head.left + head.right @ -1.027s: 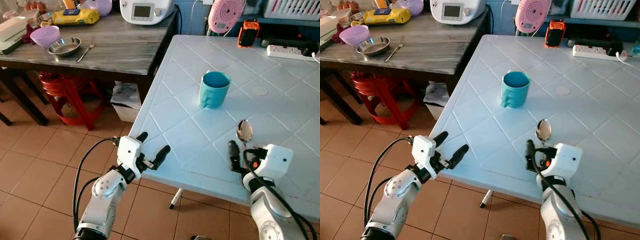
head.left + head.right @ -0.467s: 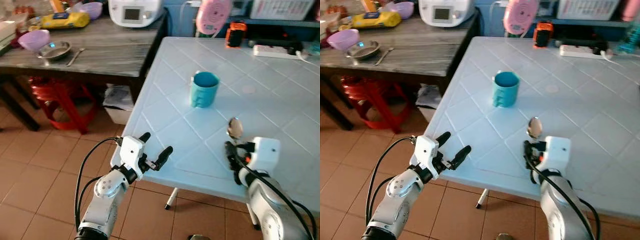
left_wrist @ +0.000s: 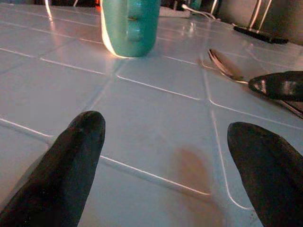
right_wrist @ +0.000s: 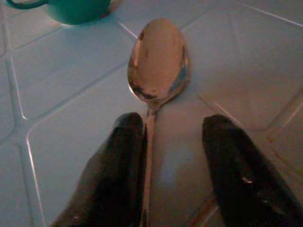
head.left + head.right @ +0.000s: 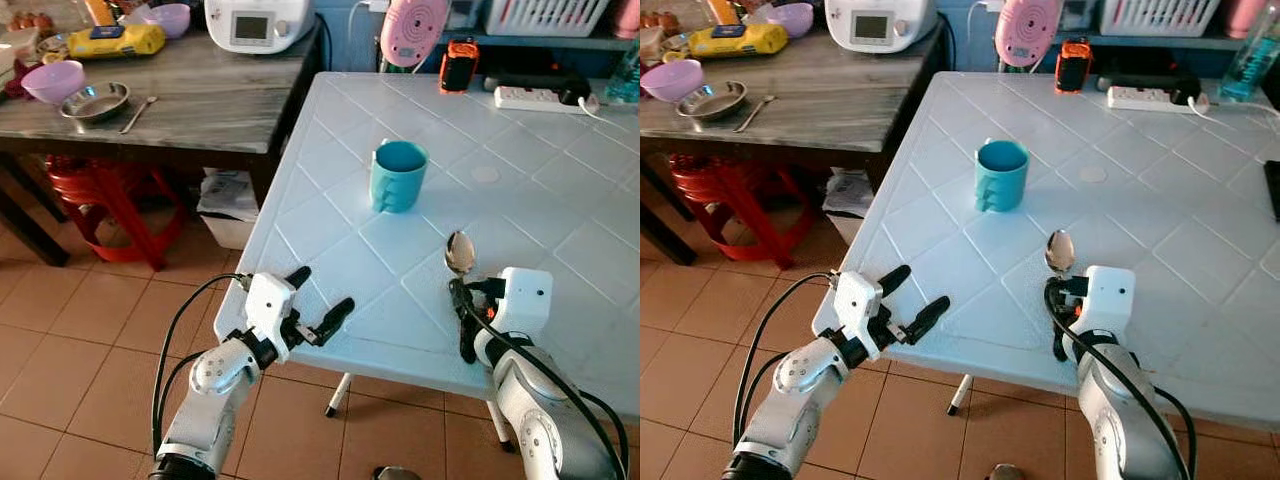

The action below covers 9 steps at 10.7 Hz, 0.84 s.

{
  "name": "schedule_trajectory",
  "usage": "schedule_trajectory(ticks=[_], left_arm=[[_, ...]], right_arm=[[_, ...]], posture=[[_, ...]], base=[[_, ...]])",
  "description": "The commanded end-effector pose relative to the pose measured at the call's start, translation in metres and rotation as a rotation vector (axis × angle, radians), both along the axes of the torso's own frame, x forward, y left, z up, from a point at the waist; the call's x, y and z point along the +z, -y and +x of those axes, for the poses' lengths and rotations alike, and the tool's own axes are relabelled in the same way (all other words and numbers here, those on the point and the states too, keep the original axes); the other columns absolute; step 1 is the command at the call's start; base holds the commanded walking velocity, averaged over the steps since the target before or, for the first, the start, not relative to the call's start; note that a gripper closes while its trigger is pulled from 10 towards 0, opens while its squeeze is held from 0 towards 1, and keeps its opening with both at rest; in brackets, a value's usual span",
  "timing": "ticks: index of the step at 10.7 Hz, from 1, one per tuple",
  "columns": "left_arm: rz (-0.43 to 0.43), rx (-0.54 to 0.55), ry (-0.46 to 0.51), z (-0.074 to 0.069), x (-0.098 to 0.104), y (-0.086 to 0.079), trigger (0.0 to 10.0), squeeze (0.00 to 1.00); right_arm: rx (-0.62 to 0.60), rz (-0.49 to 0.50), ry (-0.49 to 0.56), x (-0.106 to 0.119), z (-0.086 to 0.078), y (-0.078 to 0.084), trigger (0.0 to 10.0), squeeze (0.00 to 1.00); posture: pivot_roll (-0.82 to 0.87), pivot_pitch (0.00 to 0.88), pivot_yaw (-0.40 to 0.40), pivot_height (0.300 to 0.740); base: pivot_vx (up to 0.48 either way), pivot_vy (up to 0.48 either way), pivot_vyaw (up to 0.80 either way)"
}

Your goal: Setting the table

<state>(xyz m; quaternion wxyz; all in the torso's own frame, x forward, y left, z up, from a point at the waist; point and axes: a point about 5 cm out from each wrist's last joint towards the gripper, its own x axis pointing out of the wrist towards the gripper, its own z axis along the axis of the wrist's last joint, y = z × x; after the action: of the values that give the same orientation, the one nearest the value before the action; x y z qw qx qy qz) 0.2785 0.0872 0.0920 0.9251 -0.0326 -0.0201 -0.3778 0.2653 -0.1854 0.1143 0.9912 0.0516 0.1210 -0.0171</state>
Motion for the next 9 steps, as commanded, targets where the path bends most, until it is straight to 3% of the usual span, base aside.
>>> schedule_trajectory(ticks=[1,5,9], left_arm=[[0.018,-0.024,0.016,-0.0001,0.0024,-0.0008,10.0,0.00],[0.070,0.007,0.060,0.0078,0.0031,-0.0071,10.0,0.00],[0.072,-0.008,0.080,0.0050,0.0021,-0.0046,10.0,0.00]], right_arm=[[0.032,0.045,-0.198,-0.0378,-0.0089,-0.0071,0.0,0.00],[0.029,0.045,-0.197,-0.0369,-0.0055,-0.0037,0.0,0.00],[0.034,0.058,-0.212,-0.0412,-0.0077,-0.0052,0.0,0.00]], posture=[[-0.27,0.162,0.101,0.740],[-0.27,0.161,0.100,0.740],[-0.27,0.162,0.101,0.740]], base=[[0.000,0.000,0.00],[0.000,0.000,0.00],[0.000,0.000,0.00]])
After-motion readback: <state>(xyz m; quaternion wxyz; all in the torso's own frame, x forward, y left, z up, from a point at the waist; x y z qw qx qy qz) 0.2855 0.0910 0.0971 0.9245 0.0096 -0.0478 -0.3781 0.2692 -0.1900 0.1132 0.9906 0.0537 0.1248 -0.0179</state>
